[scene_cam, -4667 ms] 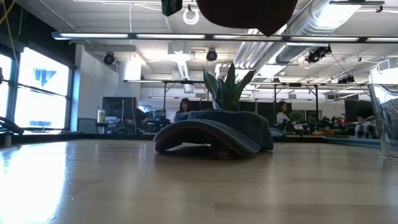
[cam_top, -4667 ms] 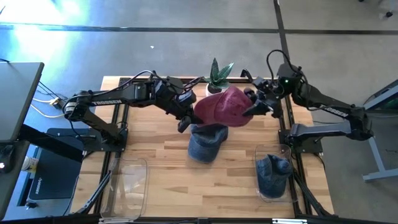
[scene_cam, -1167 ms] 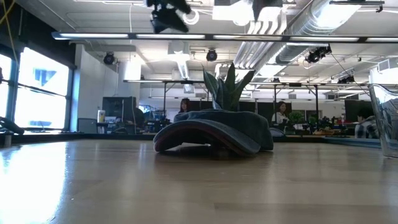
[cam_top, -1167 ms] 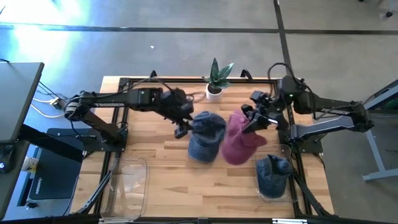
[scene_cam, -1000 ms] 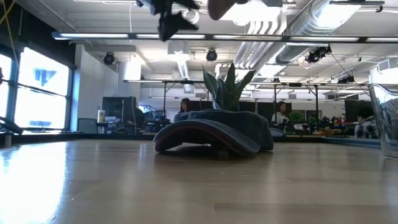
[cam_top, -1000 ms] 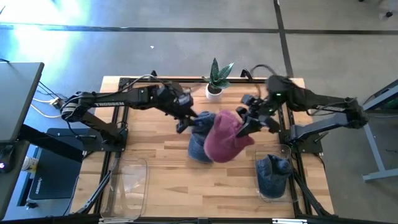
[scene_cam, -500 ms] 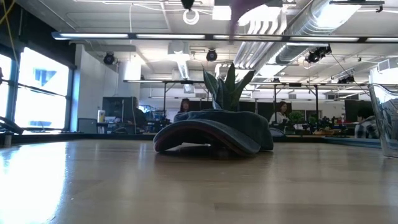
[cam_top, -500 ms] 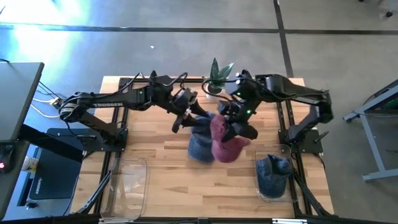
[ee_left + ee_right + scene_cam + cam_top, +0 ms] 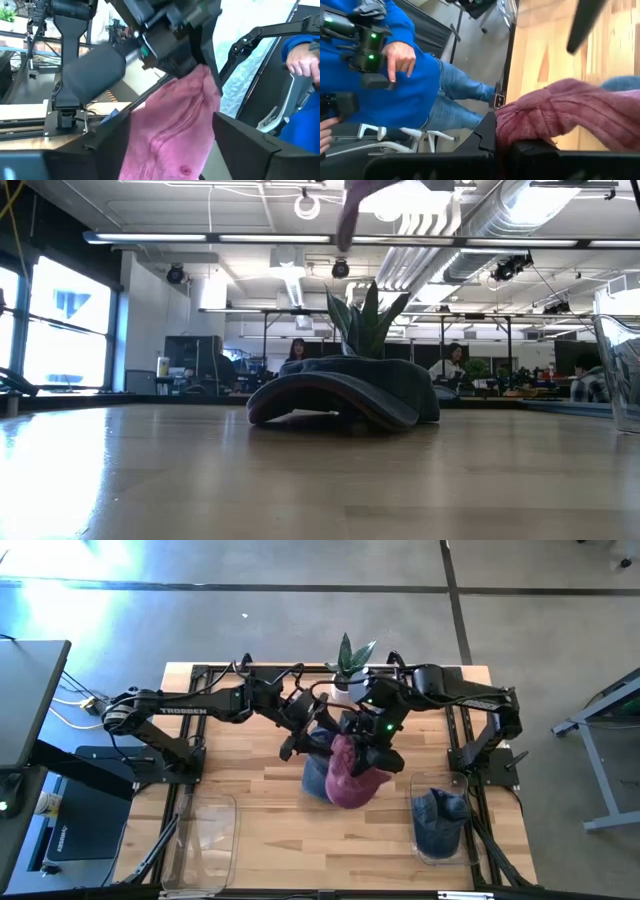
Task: Pick & Place hat
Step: Put the red cap into the left transparent bin
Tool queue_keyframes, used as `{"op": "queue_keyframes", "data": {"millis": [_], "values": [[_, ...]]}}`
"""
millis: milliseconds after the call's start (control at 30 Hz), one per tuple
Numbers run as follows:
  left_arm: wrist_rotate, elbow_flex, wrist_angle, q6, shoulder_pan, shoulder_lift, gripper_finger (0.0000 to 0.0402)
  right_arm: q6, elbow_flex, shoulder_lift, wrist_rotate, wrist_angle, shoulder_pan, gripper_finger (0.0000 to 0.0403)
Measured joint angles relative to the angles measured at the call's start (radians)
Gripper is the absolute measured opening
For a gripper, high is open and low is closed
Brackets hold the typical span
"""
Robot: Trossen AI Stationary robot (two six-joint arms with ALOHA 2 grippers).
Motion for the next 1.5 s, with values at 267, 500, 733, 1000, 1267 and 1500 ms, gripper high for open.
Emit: {"op": "queue_keyframes", "data": {"millis": [267, 500, 733, 1000, 1267, 1500], "values": [[-0.063, 0.0, 0.005, 0.066, -0.031, 0.004, 0.0331, -0.02, -0.001, 0.0, 0.004, -0.074, 0.001, 0.0002], [-0.198, 0.003, 0.118, 0.179, -0.099, 0.063, 0.0328, -0.086, -0.001, 0.0, -0.006, -0.076, 0.002, 0.0002], [-0.118, 0.003, 0.134, 0.134, -0.112, 0.099, 0.0327, -0.126, -0.001, 0.0, -0.036, -0.076, 0.001, 0.0002], [0.025, 0.001, 0.137, 0.093, -0.111, 0.1, 0.0249, -0.138, -0.001, -0.002, -0.052, -0.087, -0.021, 0.0003], [0.092, 0.001, 0.127, 0.096, -0.111, 0.1, 0.0117, -0.156, -0.001, -0.022, -0.06, -0.081, -0.016, 0.0003], [0.243, 0.0, 0.155, 0.079, -0.109, 0.085, 0.0032, -0.164, -0.001, -0.029, -0.06, -0.08, 0.008, 0.0003]]}}
